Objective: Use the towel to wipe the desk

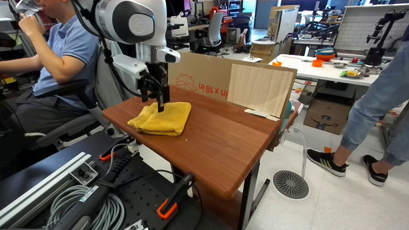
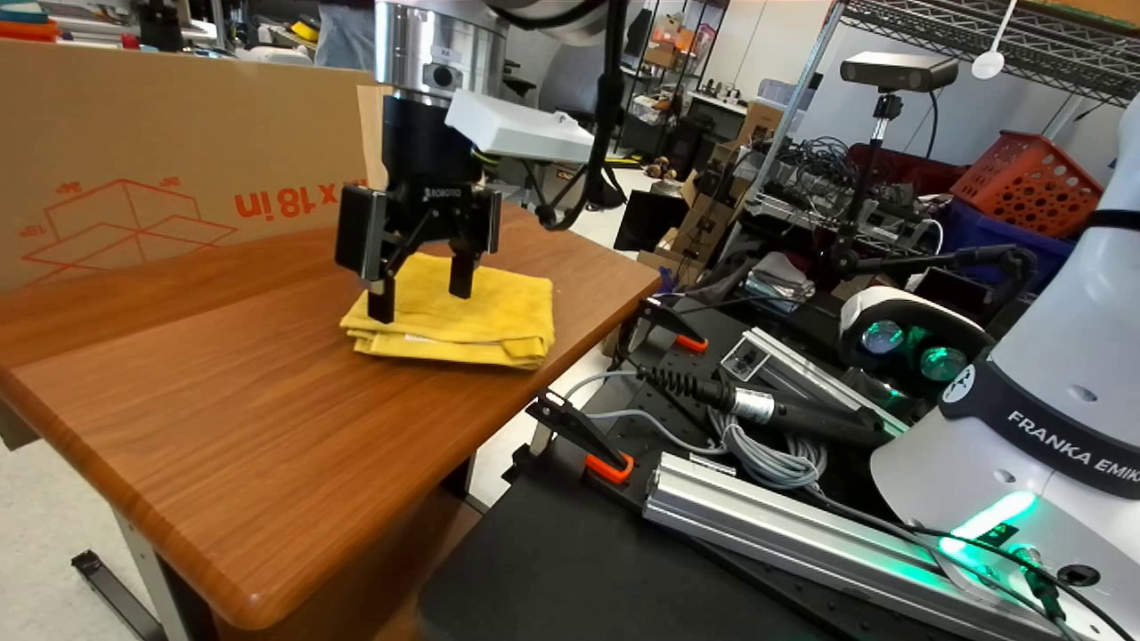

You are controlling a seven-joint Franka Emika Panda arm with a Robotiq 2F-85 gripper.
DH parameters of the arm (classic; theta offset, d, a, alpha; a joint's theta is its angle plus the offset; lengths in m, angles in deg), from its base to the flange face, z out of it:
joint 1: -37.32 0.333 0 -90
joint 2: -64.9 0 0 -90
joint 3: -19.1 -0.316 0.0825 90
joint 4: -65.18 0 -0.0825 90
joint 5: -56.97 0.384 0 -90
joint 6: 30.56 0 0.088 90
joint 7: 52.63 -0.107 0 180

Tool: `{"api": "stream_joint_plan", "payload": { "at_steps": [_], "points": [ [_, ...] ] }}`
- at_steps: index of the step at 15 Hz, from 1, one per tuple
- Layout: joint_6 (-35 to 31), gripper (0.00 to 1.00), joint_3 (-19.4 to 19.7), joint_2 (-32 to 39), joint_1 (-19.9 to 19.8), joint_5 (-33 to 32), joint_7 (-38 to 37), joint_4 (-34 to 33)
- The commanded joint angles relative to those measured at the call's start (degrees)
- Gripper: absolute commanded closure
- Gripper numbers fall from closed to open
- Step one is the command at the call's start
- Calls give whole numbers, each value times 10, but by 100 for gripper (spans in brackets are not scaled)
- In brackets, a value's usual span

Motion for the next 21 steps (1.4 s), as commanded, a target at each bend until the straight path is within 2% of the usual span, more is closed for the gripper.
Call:
{"api": "stream_joint_plan", "payload": {
  "at_steps": [1,4,9,14,21],
  "points": [
    [1,0,-3,0,-3,-2,-1,-1],
    [-14,0,29,-2,-10,-24,-27,6],
    [-5,0,51,86,-17,-13,-73,-57],
    [-25,0,43,145,19,-22,-111,-104],
    [-77,0,39,174,101,-29,-175,-190]
  ]
}}
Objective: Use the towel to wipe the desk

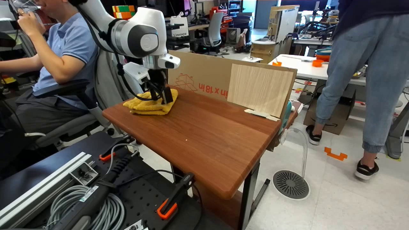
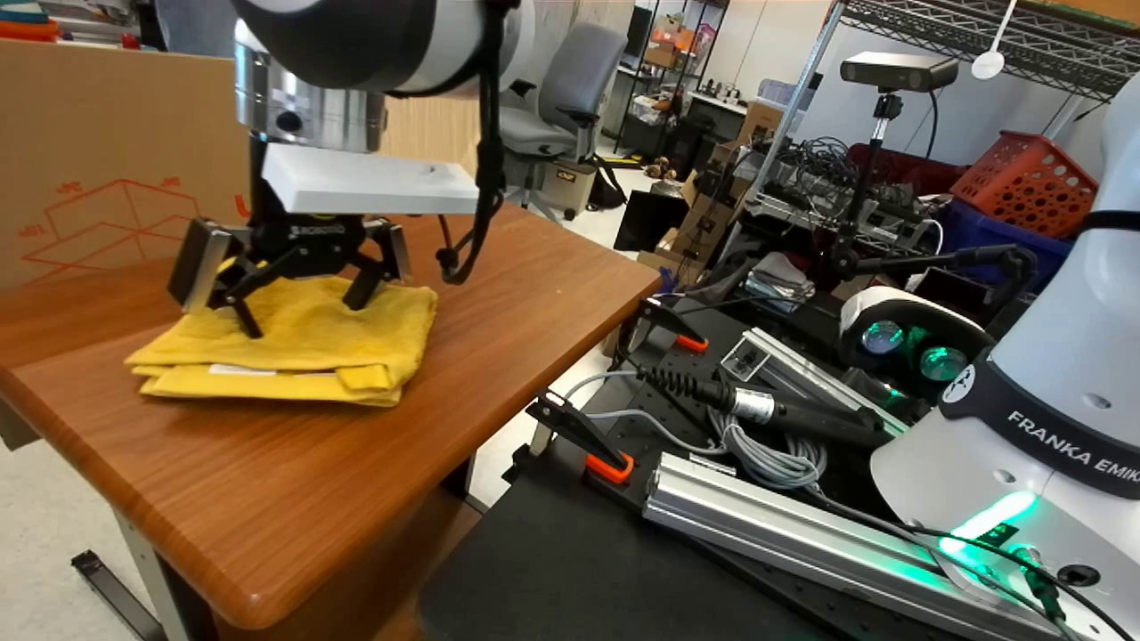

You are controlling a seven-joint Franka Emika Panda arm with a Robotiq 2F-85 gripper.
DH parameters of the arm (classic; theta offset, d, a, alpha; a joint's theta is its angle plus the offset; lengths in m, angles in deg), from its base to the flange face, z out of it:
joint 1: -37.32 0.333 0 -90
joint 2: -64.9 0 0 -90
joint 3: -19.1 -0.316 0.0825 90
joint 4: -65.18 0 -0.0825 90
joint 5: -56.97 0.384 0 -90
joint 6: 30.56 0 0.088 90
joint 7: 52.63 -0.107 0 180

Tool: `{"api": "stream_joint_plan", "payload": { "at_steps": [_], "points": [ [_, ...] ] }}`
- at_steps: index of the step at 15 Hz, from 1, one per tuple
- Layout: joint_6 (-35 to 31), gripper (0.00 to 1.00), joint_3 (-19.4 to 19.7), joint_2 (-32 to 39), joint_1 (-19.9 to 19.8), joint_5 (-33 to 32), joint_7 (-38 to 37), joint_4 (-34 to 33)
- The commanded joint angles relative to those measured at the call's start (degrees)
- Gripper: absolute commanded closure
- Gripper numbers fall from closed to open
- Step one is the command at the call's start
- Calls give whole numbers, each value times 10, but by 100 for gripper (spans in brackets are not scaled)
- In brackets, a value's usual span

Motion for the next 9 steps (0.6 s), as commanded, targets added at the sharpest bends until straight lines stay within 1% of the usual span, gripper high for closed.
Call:
{"api": "stream_joint_plan", "payload": {
  "at_steps": [1,3,5,8,9],
  "points": [
    [-26,0,7,44,33,-12,-43,-67],
    [-29,0,17,64,40,-10,-63,-102],
    [-25,0,29,81,37,-5,-83,-133],
    [-15,0,44,95,14,14,-107,-160],
    [-13,0,48,95,4,21,-113,-157]
  ]
}}
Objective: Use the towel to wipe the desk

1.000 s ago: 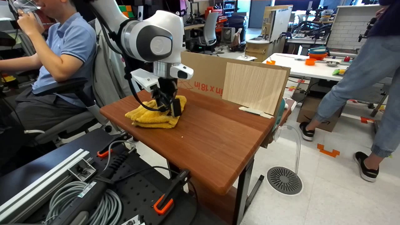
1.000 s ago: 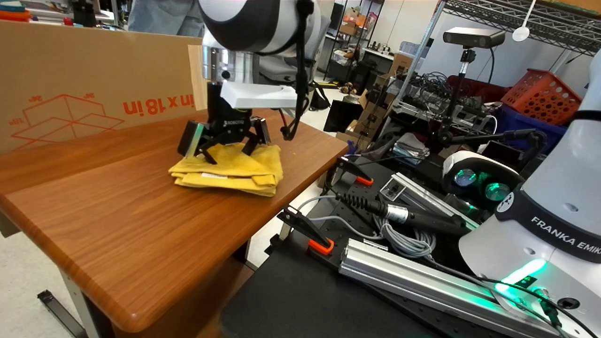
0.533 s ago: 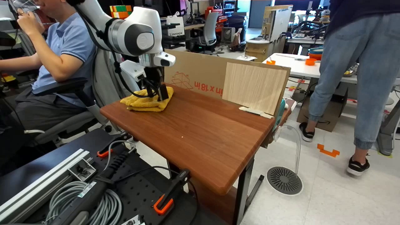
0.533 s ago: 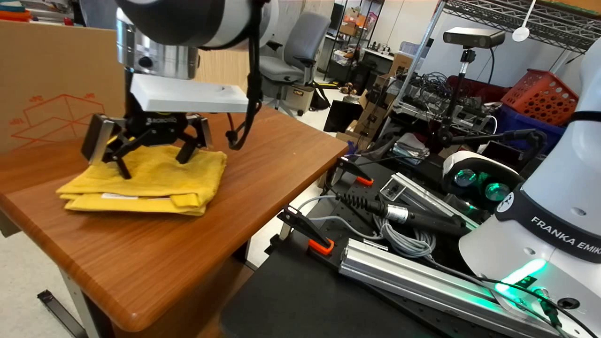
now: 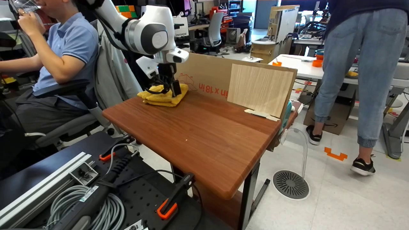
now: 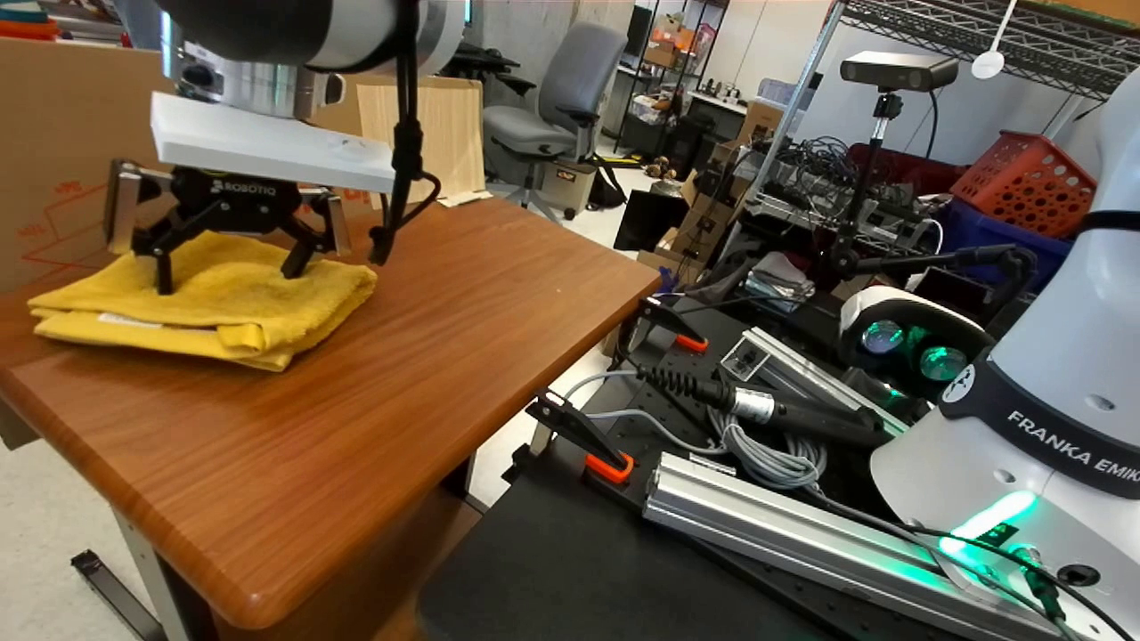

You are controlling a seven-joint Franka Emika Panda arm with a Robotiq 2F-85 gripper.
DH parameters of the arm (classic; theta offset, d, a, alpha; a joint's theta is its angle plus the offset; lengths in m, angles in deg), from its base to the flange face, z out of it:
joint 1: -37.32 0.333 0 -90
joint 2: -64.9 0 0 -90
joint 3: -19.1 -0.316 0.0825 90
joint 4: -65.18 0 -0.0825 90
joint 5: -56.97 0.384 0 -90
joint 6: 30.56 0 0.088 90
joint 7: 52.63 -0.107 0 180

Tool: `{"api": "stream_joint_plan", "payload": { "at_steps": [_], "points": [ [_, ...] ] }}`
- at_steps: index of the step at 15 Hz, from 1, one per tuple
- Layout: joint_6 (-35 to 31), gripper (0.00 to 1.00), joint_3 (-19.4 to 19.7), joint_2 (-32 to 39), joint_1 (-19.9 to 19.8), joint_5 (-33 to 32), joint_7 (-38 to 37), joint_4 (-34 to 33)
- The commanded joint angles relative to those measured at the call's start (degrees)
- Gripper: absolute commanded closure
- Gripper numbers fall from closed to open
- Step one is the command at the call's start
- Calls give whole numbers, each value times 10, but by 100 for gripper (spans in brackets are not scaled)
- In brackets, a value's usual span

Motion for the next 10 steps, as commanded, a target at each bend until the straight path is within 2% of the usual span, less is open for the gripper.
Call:
{"api": "stream_joint_plan", "payload": {
  "at_steps": [1,4,10],
  "points": [
    [0,0,18,26,-29,20,-27,-27],
    [-2,0,33,-2,-48,19,-30,32],
    [-11,0,58,-94,-95,23,-6,204]
  ]
}}
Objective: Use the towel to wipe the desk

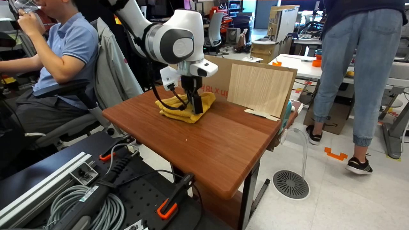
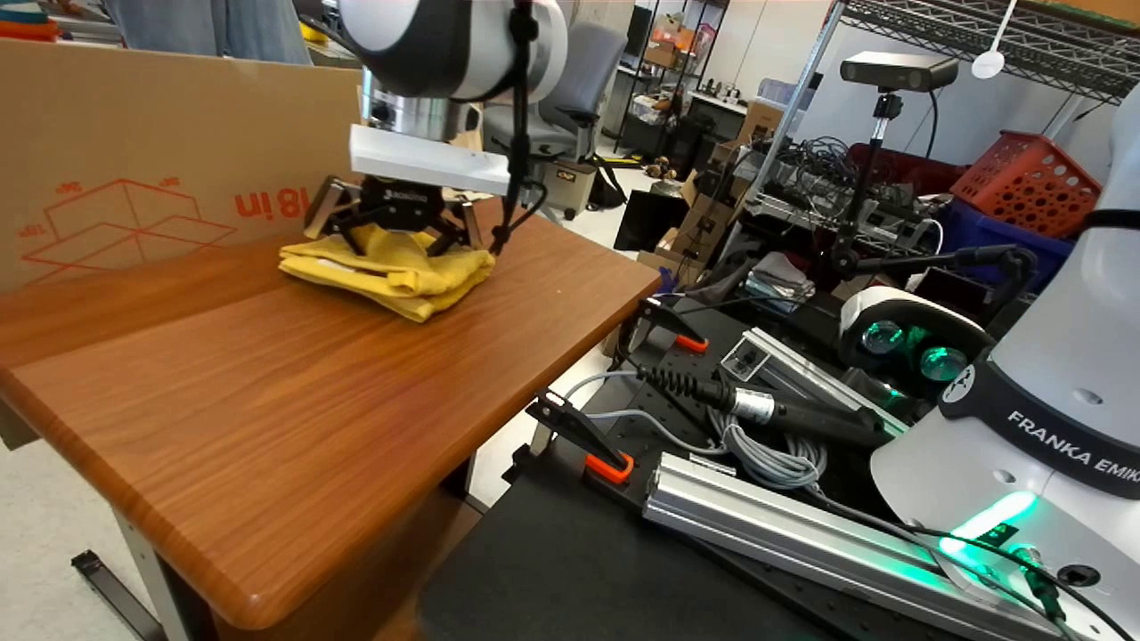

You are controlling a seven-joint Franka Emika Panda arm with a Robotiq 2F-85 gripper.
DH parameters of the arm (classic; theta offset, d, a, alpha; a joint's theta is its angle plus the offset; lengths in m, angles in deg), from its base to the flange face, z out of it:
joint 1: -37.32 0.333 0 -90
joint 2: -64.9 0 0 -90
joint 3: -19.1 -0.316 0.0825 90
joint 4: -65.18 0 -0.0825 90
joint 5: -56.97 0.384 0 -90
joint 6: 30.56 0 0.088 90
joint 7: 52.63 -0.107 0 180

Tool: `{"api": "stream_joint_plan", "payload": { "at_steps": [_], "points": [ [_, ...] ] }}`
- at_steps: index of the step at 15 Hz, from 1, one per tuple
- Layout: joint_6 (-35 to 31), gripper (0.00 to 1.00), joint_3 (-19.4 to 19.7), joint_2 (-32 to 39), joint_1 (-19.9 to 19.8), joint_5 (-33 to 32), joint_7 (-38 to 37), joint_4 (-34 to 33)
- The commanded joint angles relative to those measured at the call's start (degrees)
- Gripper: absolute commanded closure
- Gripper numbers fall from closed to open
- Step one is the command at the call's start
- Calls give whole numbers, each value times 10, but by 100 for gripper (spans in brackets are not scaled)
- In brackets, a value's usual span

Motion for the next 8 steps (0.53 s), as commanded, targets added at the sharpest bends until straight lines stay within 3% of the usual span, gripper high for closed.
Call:
{"api": "stream_joint_plan", "payload": {
  "at_steps": [1,5,8],
  "points": [
    [-18,0,14,-69,-31,3,12,128],
    [-33,0,26,-129,-70,11,22,197],
    [-63,0,15,-191,-97,28,50,244]
  ]
}}
